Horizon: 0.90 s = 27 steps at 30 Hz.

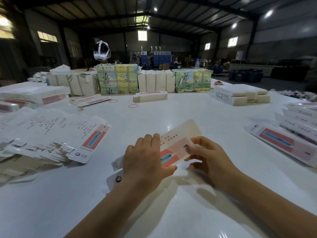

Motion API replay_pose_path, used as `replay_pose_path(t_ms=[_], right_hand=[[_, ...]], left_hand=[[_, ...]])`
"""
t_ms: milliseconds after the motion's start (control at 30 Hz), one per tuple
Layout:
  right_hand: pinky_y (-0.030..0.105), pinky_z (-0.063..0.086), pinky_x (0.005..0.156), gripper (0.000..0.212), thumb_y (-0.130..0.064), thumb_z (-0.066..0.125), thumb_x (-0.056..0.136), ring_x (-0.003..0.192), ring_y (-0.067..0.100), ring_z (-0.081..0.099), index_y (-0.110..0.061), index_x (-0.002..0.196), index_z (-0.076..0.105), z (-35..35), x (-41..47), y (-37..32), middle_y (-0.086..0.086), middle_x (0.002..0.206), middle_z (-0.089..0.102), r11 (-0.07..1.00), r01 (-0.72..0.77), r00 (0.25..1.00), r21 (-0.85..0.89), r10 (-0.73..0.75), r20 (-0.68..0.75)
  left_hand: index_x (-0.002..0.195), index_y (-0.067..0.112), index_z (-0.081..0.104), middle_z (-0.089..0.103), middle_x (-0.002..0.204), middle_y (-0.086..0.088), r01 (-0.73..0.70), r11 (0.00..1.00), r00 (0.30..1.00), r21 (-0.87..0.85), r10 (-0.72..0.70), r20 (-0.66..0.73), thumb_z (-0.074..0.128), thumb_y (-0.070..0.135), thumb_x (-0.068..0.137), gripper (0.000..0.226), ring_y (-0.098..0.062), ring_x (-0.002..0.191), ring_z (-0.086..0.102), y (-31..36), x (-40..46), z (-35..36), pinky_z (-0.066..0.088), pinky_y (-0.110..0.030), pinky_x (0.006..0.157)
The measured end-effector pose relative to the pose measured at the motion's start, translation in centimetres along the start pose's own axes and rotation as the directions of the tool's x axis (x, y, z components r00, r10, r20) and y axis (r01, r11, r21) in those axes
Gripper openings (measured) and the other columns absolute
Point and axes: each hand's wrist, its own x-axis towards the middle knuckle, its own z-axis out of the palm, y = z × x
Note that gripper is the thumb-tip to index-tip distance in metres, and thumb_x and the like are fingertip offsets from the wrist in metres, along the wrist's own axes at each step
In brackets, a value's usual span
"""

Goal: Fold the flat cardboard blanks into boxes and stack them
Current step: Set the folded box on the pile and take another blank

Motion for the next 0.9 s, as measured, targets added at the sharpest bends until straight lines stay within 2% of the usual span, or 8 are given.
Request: replay_pose_path(t_ms=[100, 200, 333, 500, 600, 700, 833, 900], right_hand=[[0.028, 0.053, 0.06, 0.002, -0.01, 0.064, 0.087, 0.07, 0.024, 0.063, -0.009, 0.085, 0.063, -0.2, -0.1, 0.1, 0.011, 0.089, 0.073, 0.985, 0.109, 0.994, -0.133, -0.108, 0.012], [0.029, 0.054, 0.059, 0.005, -0.016, 0.066, 0.08, 0.064, 0.022, 0.062, -0.017, 0.082, 0.07, -0.4, -0.4, -0.1, 0.009, 0.087, 0.073, 0.964, 0.199, 0.978, -0.176, -0.184, 0.097], [0.029, 0.054, 0.06, 0.019, -0.02, 0.066, 0.076, 0.063, 0.021, 0.062, -0.022, 0.093, 0.073, -0.5, -0.8, -0.2, 0.005, 0.09, 0.073, 0.945, 0.236, 0.962, -0.224, -0.195, 0.19], [0.025, 0.051, 0.06, 0.024, -0.021, 0.068, 0.075, 0.063, 0.017, 0.062, -0.03, 0.096, 0.074, -0.5, -1.3, -0.6, 0.0, 0.088, 0.073, 0.931, 0.226, 0.963, -0.288, -0.168, 0.212], [0.023, 0.047, 0.056, 0.015, -0.017, 0.072, 0.079, 0.055, 0.013, 0.058, -0.031, 0.08, 0.076, -0.3, -1.4, -0.7, 0.002, 0.076, 0.073, 0.917, 0.198, 0.972, -0.347, -0.138, 0.192], [0.022, 0.044, 0.049, 0.028, -0.012, 0.066, 0.087, 0.047, 0.011, 0.055, -0.026, 0.064, 0.073, -0.4, -1.2, -0.6, 0.007, 0.069, 0.072, 0.904, 0.182, 0.98, -0.386, -0.135, 0.146], [0.02, 0.044, 0.048, 0.037, -0.011, 0.064, 0.089, 0.046, 0.011, 0.056, -0.03, 0.058, 0.07, -0.1, -1.2, -0.5, 0.004, 0.066, 0.071, 0.903, 0.188, 0.979, -0.387, -0.142, 0.144], [0.021, 0.044, 0.048, 0.036, -0.013, 0.064, 0.089, 0.047, 0.011, 0.056, -0.031, 0.059, 0.07, -0.1, -1.1, -0.4, 0.005, 0.065, 0.07, 0.906, 0.186, 0.98, -0.381, -0.143, 0.138]], left_hand=[[0.128, 0.031, 0.029, 0.048, 0.111, 0.011, -0.039, 0.998, 0.999, -0.053, 0.041, 0.025, 0.052, 0.077, 0.065, 0.081, -0.008, 0.084, 0.043, -0.4, 0.0, -0.2, 0.033, -0.02, 0.074], [0.129, 0.033, 0.03, 0.046, 0.112, 0.014, -0.064, 0.985, 0.993, -0.159, 0.079, 0.089, 0.054, 0.077, 0.064, 0.082, -0.008, 0.085, 0.048, -1.0, 0.0, -0.5, 0.036, -0.018, 0.072], [0.127, 0.036, 0.034, 0.047, 0.112, 0.017, -0.08, 0.963, 0.976, -0.257, 0.127, 0.175, 0.05, 0.075, 0.056, 0.083, -0.01, 0.086, 0.055, -1.3, 0.2, -1.0, 0.041, -0.014, 0.068], [0.123, 0.039, 0.034, 0.041, 0.106, 0.023, -0.06, 0.946, 0.959, -0.319, 0.143, 0.245, 0.054, 0.074, 0.054, 0.079, -0.01, 0.08, 0.057, -2.1, 0.5, -1.2, 0.046, -0.011, 0.064], [0.114, 0.042, 0.035, 0.049, 0.114, 0.02, -0.057, 0.942, 0.949, -0.33, 0.154, 0.275, 0.059, 0.071, 0.06, 0.066, -0.011, 0.077, 0.058, -2.3, 0.4, -1.2, 0.047, -0.01, 0.065], [0.103, 0.045, 0.031, 0.055, 0.118, 0.018, -0.081, 0.938, 0.957, -0.337, 0.168, 0.237, 0.064, 0.064, 0.069, 0.052, -0.012, 0.073, 0.06, -2.1, 0.4, -1.1, 0.043, -0.007, 0.062], [0.11, 0.039, 0.042, 0.056, 0.116, 0.017, -0.049, 0.924, 0.953, -0.378, 0.157, 0.258, 0.064, 0.064, 0.072, 0.05, -0.012, 0.08, 0.061, -2.3, 0.5, -1.2, 0.055, -0.02, 0.073], [0.112, 0.036, 0.044, 0.056, 0.117, 0.015, -0.029, 0.917, 0.947, -0.398, 0.153, 0.283, 0.063, 0.064, 0.073, 0.052, -0.013, 0.085, 0.061, -2.4, 0.6, -1.2, 0.056, -0.025, 0.078]])
